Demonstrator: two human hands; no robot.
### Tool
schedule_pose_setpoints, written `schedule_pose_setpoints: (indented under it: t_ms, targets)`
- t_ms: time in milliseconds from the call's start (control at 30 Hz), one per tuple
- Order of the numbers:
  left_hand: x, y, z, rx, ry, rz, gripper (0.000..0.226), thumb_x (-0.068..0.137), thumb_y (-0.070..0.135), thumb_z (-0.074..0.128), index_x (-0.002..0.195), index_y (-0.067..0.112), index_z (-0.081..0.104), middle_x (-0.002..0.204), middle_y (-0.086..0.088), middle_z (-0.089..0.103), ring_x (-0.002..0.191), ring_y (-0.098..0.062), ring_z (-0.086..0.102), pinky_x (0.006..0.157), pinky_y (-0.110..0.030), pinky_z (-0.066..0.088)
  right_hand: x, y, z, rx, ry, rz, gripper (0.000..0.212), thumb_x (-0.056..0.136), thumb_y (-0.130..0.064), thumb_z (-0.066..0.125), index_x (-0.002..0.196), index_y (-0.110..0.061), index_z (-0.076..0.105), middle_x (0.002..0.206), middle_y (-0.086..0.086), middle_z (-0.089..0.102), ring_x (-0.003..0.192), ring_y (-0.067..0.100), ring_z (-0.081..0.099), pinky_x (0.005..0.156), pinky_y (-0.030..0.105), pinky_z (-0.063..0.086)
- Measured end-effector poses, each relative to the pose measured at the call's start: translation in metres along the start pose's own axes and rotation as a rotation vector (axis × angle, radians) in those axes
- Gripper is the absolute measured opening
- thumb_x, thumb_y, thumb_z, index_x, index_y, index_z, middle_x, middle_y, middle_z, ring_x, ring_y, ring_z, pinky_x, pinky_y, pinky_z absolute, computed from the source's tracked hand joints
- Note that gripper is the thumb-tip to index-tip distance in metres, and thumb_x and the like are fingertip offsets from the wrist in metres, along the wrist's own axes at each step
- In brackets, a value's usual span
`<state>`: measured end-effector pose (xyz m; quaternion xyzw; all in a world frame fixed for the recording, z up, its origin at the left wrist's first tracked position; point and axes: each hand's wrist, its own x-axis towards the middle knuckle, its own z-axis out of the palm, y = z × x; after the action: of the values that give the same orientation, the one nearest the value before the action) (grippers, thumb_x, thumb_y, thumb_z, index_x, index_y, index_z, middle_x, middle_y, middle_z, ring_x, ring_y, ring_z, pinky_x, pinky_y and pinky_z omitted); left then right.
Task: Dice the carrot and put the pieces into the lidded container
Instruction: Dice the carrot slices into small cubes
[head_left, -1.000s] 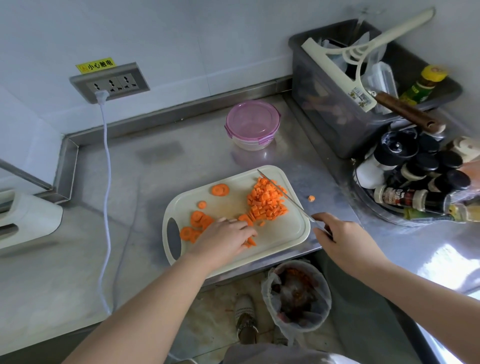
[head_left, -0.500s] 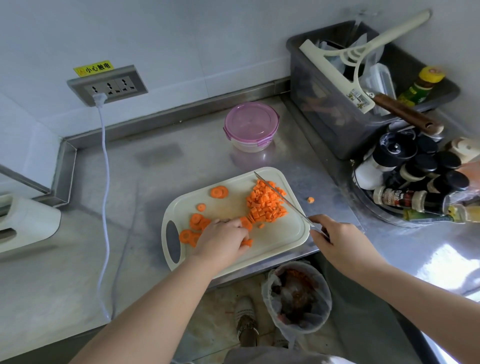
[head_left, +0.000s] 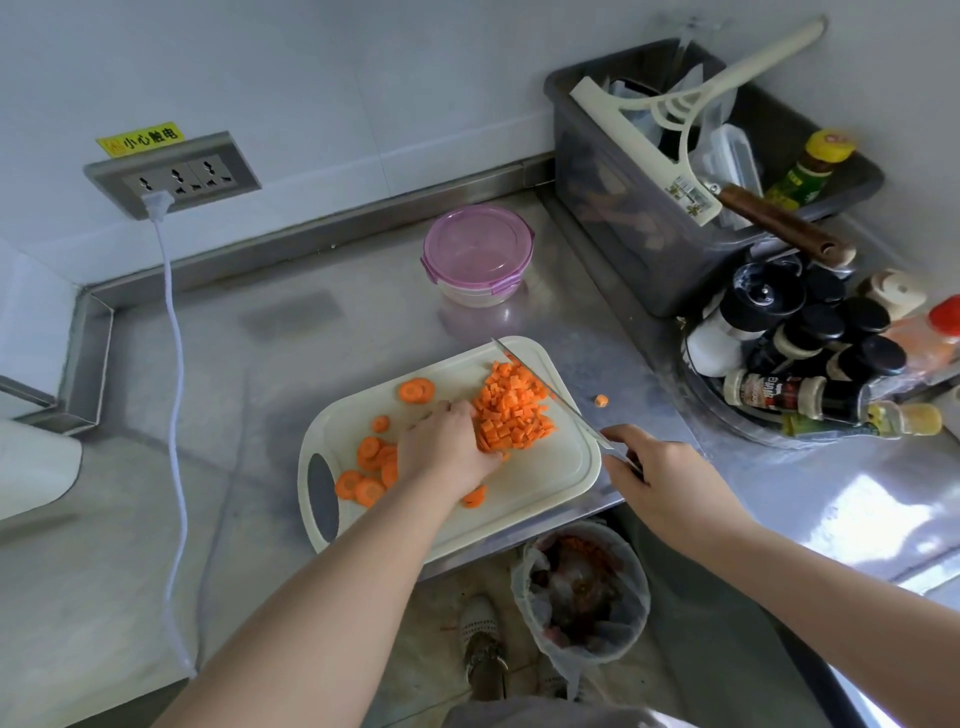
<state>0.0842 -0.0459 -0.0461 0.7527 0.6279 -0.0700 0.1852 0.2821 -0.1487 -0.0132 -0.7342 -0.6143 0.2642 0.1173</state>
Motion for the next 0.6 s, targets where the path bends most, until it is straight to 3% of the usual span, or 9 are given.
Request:
schedule_pose_setpoints:
  t_ms: [167, 333, 600]
  targets:
    - [0.0026, 0.0075, 0.0035, -0.014, 0.062, -0.036, 0.048, 0.081, 0.041, 0.065, 0.121, 0.021, 0.047, 0.119, -0.001, 0.061, 0.114, -0.025, 0.056, 0.091, -0.035, 0.042, -0.0006, 0.0027, -0.0004, 0.025, 0.003, 0.005, 0.031, 0.098, -0.028, 0.046, 0.127, -0.022, 0.054, 0.059, -0.008, 0.054, 0.056, 0.017, 0.057, 0.056, 0.035, 0.047]
    - [0.0056, 0.0047, 0.0036, -0.036, 0.01, -0.04, 0.052, 0.078, 0.04, 0.069, 0.122, 0.024, 0.045, 0.119, 0.004, 0.062, 0.116, -0.022, 0.056, 0.091, -0.035, 0.042, 0.0, 0.0037, 0.0, 0.024, -0.001, 0.0, 0.032, 0.098, -0.028, 0.046, 0.128, -0.022, 0.053, 0.058, -0.009, 0.052, 0.055, 0.015, 0.056, 0.056, 0.032, 0.045]
    - [0.0052, 0.0086, 0.0069, 0.015, 0.065, -0.042, 0.048, 0.081, 0.036, 0.067, 0.123, 0.023, 0.045, 0.117, 0.002, 0.063, 0.115, -0.022, 0.056, 0.093, -0.035, 0.039, 0.0015, 0.0039, -0.0011, 0.021, -0.017, 0.018, 0.032, 0.099, -0.03, 0.045, 0.13, -0.024, 0.052, 0.059, -0.011, 0.051, 0.057, 0.013, 0.056, 0.054, 0.027, 0.044]
